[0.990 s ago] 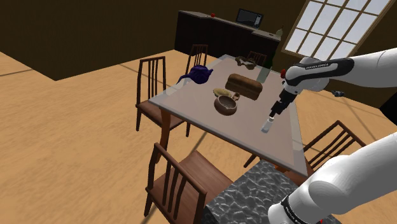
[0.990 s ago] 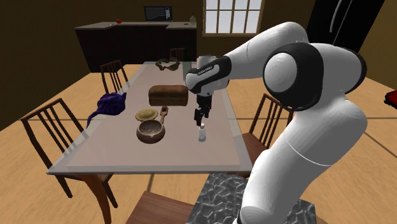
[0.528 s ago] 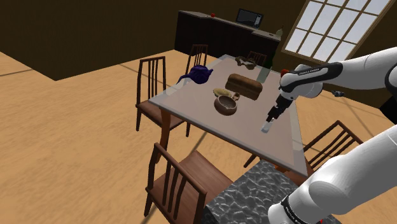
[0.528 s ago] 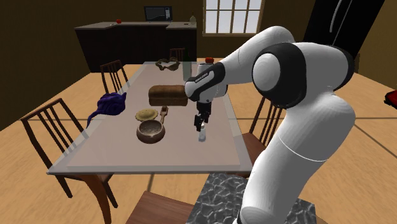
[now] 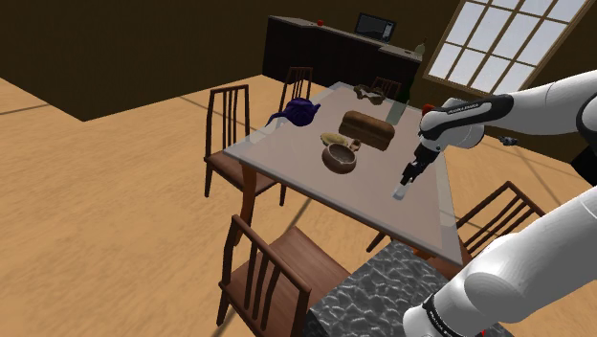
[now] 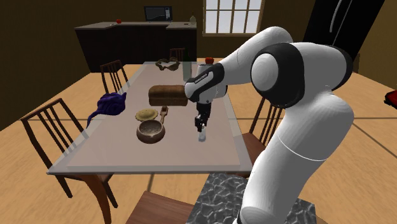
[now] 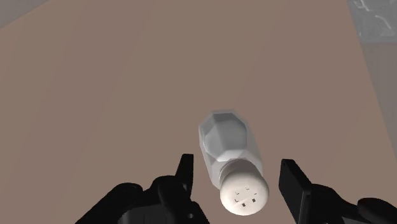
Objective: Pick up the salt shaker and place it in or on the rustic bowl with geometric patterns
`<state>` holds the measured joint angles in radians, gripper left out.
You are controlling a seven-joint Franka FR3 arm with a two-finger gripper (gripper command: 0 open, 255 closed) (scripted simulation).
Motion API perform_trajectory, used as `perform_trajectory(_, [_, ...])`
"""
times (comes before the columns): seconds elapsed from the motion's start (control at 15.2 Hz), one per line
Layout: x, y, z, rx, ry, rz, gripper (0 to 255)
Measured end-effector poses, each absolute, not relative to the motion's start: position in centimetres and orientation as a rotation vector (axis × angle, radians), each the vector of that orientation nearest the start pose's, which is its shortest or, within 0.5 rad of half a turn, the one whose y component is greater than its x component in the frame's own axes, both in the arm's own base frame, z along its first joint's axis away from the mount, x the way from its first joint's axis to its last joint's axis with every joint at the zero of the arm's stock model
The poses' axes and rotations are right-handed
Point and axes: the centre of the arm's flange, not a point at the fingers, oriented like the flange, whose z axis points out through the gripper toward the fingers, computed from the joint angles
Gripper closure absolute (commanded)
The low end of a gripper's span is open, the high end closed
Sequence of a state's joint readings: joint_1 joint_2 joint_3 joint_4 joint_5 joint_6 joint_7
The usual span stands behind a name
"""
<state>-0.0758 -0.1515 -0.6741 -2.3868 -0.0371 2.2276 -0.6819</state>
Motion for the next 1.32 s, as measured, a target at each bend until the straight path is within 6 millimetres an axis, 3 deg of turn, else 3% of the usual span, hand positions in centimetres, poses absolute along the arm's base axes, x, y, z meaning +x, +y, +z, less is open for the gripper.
perform_trajectory(0.66, [34.7,-32.5,36.5,-3.066,0.057,-0.021,255])
perform_trajectory(1.32, [34.7,-32.5,41.6,-3.066,0.057,-0.021,255])
